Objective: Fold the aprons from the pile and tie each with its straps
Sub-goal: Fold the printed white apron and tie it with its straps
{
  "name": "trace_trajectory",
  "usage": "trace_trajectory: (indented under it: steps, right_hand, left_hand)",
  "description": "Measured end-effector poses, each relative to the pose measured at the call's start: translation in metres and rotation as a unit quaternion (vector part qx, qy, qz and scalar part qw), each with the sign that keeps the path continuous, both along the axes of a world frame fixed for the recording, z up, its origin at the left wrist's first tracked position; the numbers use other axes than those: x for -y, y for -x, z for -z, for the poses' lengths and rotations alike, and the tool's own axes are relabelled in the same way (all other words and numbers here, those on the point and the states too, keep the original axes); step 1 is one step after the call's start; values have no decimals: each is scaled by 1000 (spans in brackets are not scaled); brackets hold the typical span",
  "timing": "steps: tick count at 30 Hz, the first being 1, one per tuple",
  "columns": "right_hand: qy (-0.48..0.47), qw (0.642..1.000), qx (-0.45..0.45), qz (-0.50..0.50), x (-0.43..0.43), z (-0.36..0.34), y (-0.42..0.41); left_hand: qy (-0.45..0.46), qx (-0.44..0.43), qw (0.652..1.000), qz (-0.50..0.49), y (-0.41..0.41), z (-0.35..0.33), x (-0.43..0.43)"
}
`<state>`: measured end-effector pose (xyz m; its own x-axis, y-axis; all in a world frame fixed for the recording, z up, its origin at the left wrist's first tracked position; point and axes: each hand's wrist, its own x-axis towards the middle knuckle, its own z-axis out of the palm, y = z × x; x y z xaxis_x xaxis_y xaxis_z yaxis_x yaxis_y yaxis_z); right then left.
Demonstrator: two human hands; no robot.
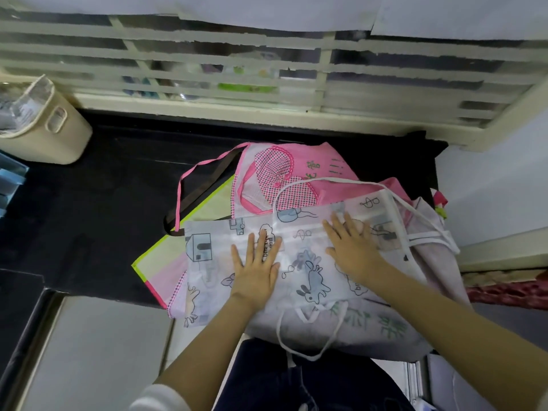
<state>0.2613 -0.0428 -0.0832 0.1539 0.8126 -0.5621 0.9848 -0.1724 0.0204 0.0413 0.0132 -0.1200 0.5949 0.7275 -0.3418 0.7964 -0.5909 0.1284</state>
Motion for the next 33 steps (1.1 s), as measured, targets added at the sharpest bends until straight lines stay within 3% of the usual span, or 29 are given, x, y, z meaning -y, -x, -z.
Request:
trace_trajectory:
  steps: [3, 6, 8, 11, 14, 20, 23, 25, 28, 31, 33]
  right_hand:
    - [-35, 999, -29, -12, 21, 0, 2]
    - [-39, 998, 18, 52, 33, -4, -17]
    - [-29, 996, 2, 87, 38, -2, -19]
    - [-138, 985, -23, 98, 37, -18, 5]
    - [-202, 968, -95, 115, 47, -27, 36]
    - [-86, 989, -110, 50, 74, -17, 71]
    - [-118, 981, -105, 114, 78, -17, 73]
    - [-167, 954, -128, 214, 85, -16, 75]
    - [-166, 856, -243, 424, 102, -13, 74]
    - [-133, 810, -279, 498, 111, -4, 73]
    - [-141, 755, -330, 549, 109, 1, 75]
  left_hand:
    - [28, -35, 999, -11, -1, 3, -1]
    - [19, -57, 998, 22, -4, -6, -3]
    - [10, -38, 999, 30, -5, -12, -7]
    - [-15, 37, 999, -8, -8, -33, -28]
    - [-16, 48, 998, -41, -9, -43, -53]
    - [63, -17, 995, -80, -16, -48, -81]
    - [99, 24, 992, -79, -12, -48, -86]
    - [139, 68, 983, -103, -9, -48, -86]
    - [159, 76, 976, -127, -7, -48, -83]
    - [159, 87, 973, -140, -6, -47, -79]
    - [161, 97, 971, -145, -5, -45, -78]
